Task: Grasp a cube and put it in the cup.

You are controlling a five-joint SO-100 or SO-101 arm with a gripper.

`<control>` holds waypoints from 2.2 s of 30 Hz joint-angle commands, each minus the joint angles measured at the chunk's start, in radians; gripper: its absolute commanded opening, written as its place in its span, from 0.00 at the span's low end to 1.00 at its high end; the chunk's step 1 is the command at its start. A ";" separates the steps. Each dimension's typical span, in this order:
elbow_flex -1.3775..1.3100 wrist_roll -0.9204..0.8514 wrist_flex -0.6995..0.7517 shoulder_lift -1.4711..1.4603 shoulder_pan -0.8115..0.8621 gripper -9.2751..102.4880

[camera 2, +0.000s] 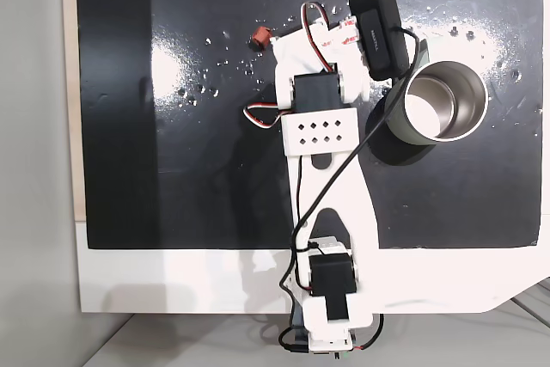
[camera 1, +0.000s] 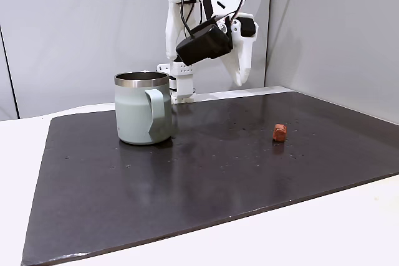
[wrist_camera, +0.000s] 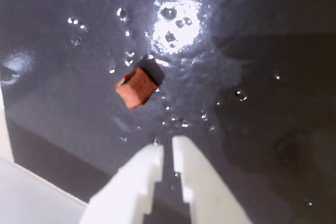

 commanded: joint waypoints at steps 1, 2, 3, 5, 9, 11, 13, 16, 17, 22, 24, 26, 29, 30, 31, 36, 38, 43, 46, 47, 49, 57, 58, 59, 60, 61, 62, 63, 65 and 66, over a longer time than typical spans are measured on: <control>-0.121 -0.025 0.020 -0.037 -0.017 0.08; -0.143 -0.031 0.026 -0.060 -0.020 0.08; -0.169 -0.035 0.032 -0.086 -0.021 0.08; -0.227 -0.043 0.051 -0.143 -0.025 0.08; -0.388 -0.044 0.115 -0.279 -0.026 0.08; -0.465 -0.044 0.147 -0.337 -0.028 0.08; -0.523 -0.044 0.170 -0.385 -0.028 0.08; -0.611 -0.044 0.201 -0.459 -0.029 0.08; -0.643 -0.040 0.213 -0.488 -0.031 0.08; -0.910 -0.014 0.337 -0.666 -0.038 0.08; -1.074 -0.003 0.416 -0.755 -0.044 0.08; -1.285 0.002 0.518 -0.868 -0.052 0.08; -1.543 0.003 0.612 -1.009 -0.063 0.08; -1.540 0.006 0.612 -1.009 -0.064 0.08; -1.540 0.006 0.612 -1.011 -0.066 0.08; -1.557 0.006 0.611 -1.020 -0.072 0.09; -1.559 0.006 0.611 -1.023 -0.075 0.13; -1.559 0.000 0.611 -1.039 -0.077 0.29; -1.559 0.000 0.611 -1.052 -0.083 0.32; -1.559 -0.003 0.611 -1.057 -0.086 0.32; -1.557 -0.014 0.611 -1.068 -0.094 0.32; -1.555 -0.034 0.607 -1.114 -0.114 0.33; -1.555 -0.040 0.607 -1.121 -0.120 0.33; -1.555 -0.046 0.607 -1.129 -0.124 0.33; -1.555 -0.058 0.607 -1.138 -0.130 0.33; -1.555 -0.067 0.607 -1.147 -0.135 0.33; -1.555 -0.077 0.607 -1.157 -0.138 0.33; -1.555 -0.081 0.607 -1.164 -0.140 0.33; -1.557 -0.083 0.606 -1.180 -0.141 0.33; -1.557 -0.084 0.606 -1.187 -0.141 0.32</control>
